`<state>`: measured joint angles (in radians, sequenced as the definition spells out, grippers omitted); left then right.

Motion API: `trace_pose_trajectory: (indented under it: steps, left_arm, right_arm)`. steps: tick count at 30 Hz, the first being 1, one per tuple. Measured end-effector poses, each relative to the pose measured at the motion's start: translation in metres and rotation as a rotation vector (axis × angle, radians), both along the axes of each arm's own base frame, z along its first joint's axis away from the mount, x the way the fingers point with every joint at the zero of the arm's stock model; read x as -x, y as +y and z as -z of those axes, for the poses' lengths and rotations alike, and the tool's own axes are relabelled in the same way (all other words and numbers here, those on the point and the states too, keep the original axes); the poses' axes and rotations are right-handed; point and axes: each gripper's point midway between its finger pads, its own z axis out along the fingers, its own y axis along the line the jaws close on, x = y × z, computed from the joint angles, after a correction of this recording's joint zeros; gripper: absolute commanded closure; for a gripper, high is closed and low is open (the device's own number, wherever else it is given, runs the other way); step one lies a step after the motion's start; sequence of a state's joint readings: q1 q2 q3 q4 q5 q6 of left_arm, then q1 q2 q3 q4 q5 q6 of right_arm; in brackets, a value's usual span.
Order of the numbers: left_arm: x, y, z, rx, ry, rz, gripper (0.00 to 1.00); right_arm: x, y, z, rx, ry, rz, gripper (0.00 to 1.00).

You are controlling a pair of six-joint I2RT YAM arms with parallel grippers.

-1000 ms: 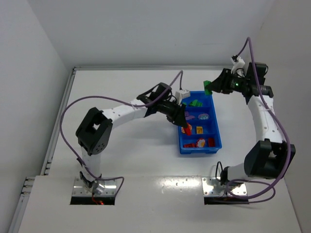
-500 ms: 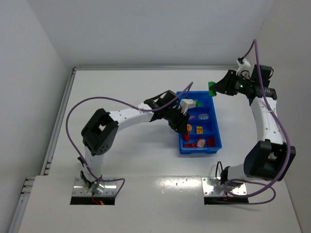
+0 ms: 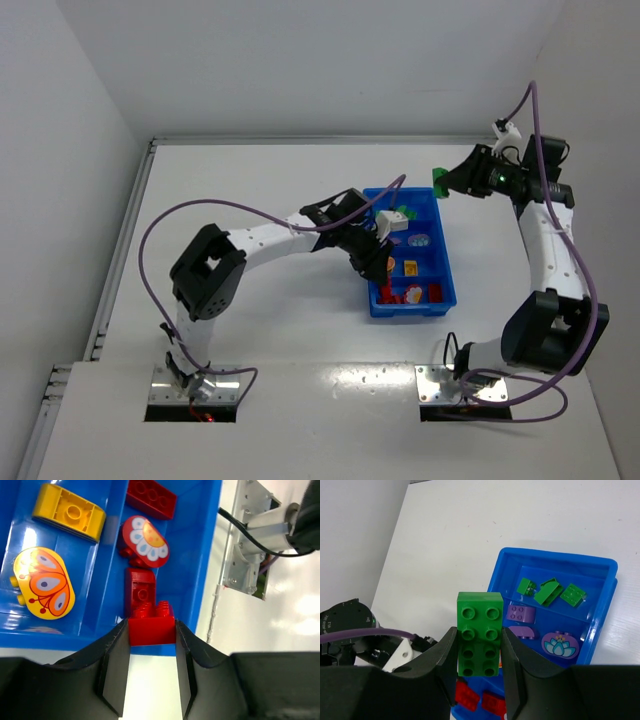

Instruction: Sort the legos into containers by color

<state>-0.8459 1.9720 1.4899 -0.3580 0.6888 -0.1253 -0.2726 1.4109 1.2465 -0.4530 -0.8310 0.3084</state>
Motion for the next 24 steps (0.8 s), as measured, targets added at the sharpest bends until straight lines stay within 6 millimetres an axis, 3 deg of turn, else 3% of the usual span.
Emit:
trace_pose_trajectory:
  steps: [2, 3, 7, 8, 16, 18, 20, 24]
  left_arm:
    - [0.000, 0.001, -0.004, 0.011, -0.003, 0.003, 0.55]
    - [0.000, 0.002, -0.010, 0.022, -0.010, 0.003, 0.45]
    - [-0.001, 0.005, -0.042, 0.076, -0.073, 0.008, 0.42]
    - [-0.001, 0.006, -0.051, 0.091, -0.092, 0.011, 0.28]
    - [-0.012, 0.019, -0.084, 0.133, -0.162, -0.022, 0.27]
    - [-0.028, 0.031, -0.096, 0.156, -0.163, -0.089, 0.27]
    - [-0.062, 0.057, -0.117, 0.186, -0.181, -0.210, 0.20]
    - [-0.136, 0.134, -0.157, 0.262, -0.226, -0.460, 0.16]
  right_arm:
    - [0.000, 0.001, -0.001, -0.003, -0.003, -0.005, 1.00]
    - [0.000, 0.003, -0.001, -0.004, -0.003, -0.010, 1.00]
    - [-0.003, 0.004, 0.003, -0.010, 0.000, -0.020, 1.00]
    - [-0.004, 0.005, 0.006, -0.013, 0.007, -0.023, 1.00]
    - [-0.013, 0.008, 0.028, -0.033, 0.067, -0.037, 1.00]
    - [-0.014, 0.013, 0.027, -0.035, 0.060, -0.052, 1.00]
    - [-0.014, 0.024, 0.023, -0.048, 0.046, -0.085, 1.00]
    - [-0.016, 0.059, 0.013, -0.122, 0.026, -0.207, 1.00]
